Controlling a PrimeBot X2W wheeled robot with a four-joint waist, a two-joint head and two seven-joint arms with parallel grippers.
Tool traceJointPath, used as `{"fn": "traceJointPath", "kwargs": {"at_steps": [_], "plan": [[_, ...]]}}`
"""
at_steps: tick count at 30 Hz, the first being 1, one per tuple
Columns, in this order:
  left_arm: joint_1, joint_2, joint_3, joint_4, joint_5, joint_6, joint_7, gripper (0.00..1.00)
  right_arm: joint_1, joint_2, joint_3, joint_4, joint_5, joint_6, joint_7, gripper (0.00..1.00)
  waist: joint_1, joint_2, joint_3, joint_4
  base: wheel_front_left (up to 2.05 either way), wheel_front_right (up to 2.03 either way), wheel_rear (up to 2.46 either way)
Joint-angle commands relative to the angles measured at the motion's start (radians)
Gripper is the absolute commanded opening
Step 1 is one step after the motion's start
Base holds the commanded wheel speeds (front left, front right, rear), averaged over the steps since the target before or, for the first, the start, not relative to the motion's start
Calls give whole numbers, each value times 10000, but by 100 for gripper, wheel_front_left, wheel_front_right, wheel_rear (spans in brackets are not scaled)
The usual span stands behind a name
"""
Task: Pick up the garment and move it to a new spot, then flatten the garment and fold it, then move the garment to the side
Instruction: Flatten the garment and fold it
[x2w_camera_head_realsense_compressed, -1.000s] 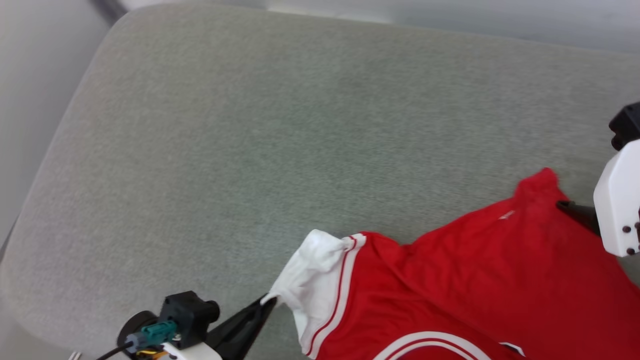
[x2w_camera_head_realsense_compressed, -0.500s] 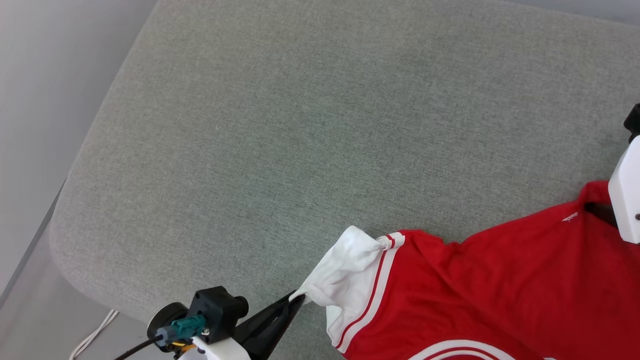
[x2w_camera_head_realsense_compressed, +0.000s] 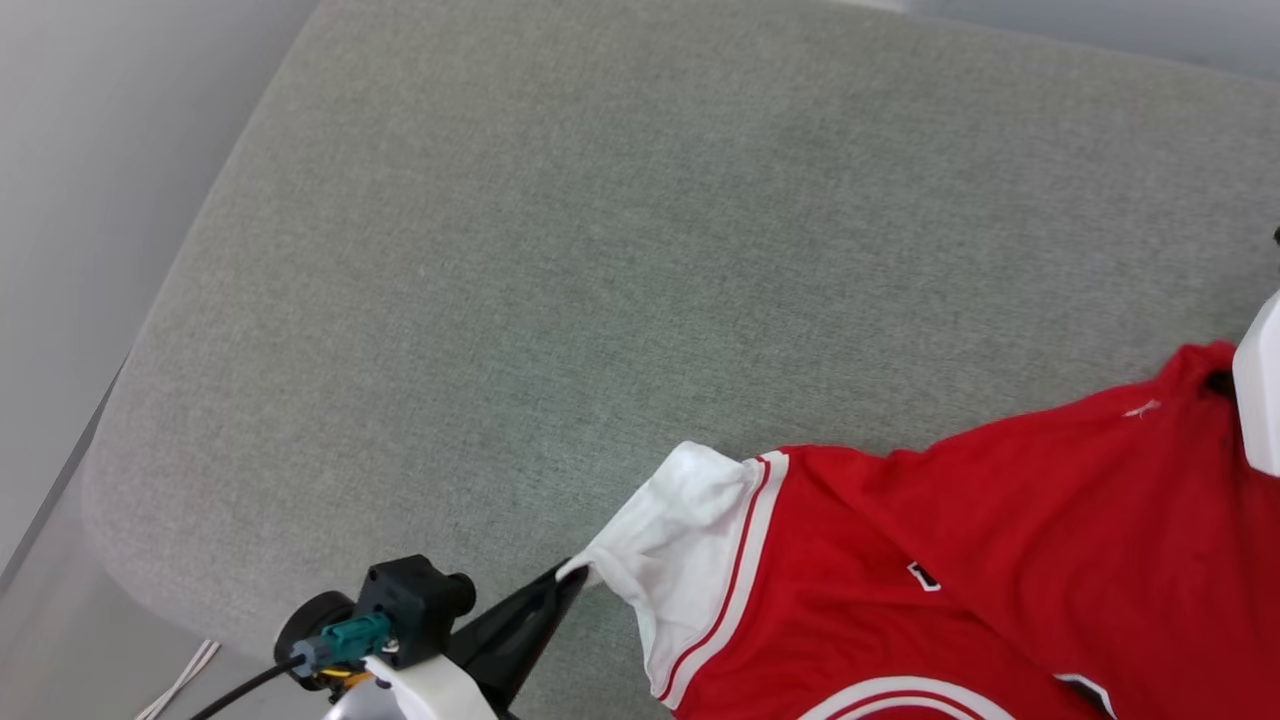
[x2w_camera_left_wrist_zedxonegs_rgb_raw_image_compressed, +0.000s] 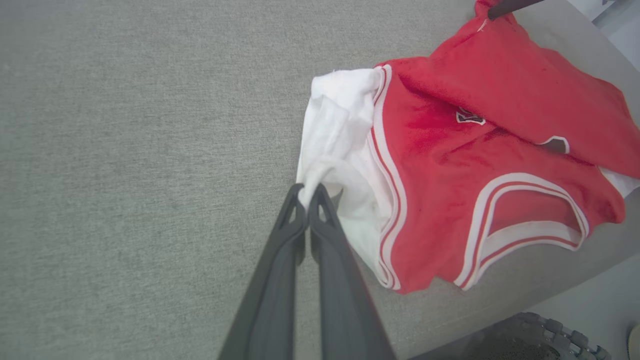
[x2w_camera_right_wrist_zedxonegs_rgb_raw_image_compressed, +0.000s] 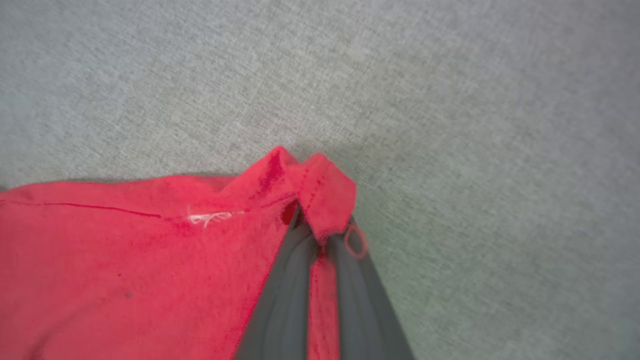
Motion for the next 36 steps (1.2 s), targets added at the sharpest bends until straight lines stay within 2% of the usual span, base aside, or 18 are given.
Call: {"fn": "traceJointPath", "kwargs": {"at_steps": [1, 9, 18, 23, 28, 33, 36], "plan": [[77, 63, 89, -35, -18, 67, -71, 0, -243, 17, -48, 21, 91, -13, -168, 0, -1, 0, -299, -275, 0, 0, 0], [208, 571, 733, -384, -22, 533, -371, 0, -418, -139, -191, -624, 925, -11, -1160, 0, -1, 0, -1354, -1178, 0, 0, 0], [137, 1299, 2008, -1083, 95, 1183, -1129, 0, 72, -172, -674, -1848, 1637, -11, -2223, 0, -1, 0, -2440, -2357, 0, 0, 0], [-223, 1464, 2918, -1697, -68, 1507, -1597, 0, 313, 89, -951, -2618, 1882, -11, -2768, 0, -1, 0, -2872, -3035, 0, 0, 0], [-548, 1719, 3846, -2241, -233, 1758, -1920, 0, 502, 686, -1460, -3598, 1809, -11, -3158, 0, -1, 0, -3116, -3655, 0, 0, 0], [-931, 2377, 4797, -2589, -348, 1910, -1835, 0, 455, 1083, -1684, -4379, 1619, -11, -3309, 0, -1, 0, -3175, -4145, 0, 0, 0], [-1304, 2778, 5334, -2729, -484, 1855, -1711, 0, 142, 1273, -1780, -4669, 1538, -11, -3471, 0, -1, 0, -3116, -4352, 0, 0, 0]]}}
